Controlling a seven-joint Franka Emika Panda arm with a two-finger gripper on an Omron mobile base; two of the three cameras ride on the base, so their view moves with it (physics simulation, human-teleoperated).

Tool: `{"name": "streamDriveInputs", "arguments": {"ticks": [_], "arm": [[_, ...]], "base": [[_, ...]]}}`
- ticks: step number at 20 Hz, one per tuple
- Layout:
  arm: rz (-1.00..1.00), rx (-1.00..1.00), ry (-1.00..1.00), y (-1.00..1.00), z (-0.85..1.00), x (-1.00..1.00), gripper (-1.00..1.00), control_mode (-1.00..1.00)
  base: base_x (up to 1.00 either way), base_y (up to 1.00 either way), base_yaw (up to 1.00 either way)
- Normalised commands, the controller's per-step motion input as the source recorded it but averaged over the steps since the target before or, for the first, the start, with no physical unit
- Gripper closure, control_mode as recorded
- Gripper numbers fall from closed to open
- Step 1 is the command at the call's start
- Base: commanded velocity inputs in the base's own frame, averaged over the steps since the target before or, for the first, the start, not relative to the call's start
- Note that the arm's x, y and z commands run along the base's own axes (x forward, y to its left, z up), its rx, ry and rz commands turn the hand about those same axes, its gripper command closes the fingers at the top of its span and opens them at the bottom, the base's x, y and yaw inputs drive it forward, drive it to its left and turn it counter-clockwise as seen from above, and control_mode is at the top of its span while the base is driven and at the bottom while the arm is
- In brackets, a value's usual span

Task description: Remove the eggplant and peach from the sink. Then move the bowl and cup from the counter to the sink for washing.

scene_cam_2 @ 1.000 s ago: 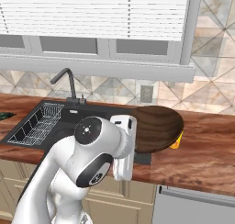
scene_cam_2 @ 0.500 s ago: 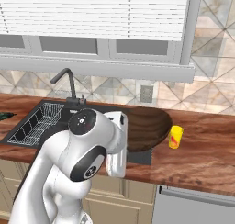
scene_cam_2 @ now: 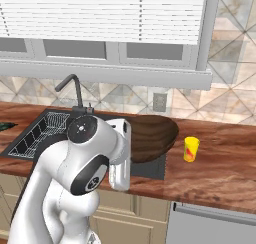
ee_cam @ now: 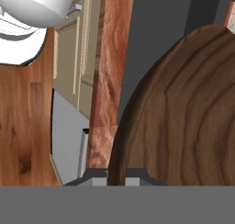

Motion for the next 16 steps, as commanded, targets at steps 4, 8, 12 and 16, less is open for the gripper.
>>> {"name": "streamDriveInputs", "arguments": {"ticks": [4,8,12,16], "arm": [[0.05,0.00,0.00,0.11,0.00,0.04,1.00,-1.00],[0.05,0.00,0.00,0.06,0.00,0.11,1.00,-1.00],[0.07,0.02,0.00,0.05,0.00,0.14,1.00,-1.00],[0.09,0.04,0.00,0.10,0.00,0.12,1.00,-1.00]], "base": [[0.00,0.00,0.00],[0.00,0.00,0.00],[0.00,0.00,0.00],[0.00,0.00,0.00]]}}
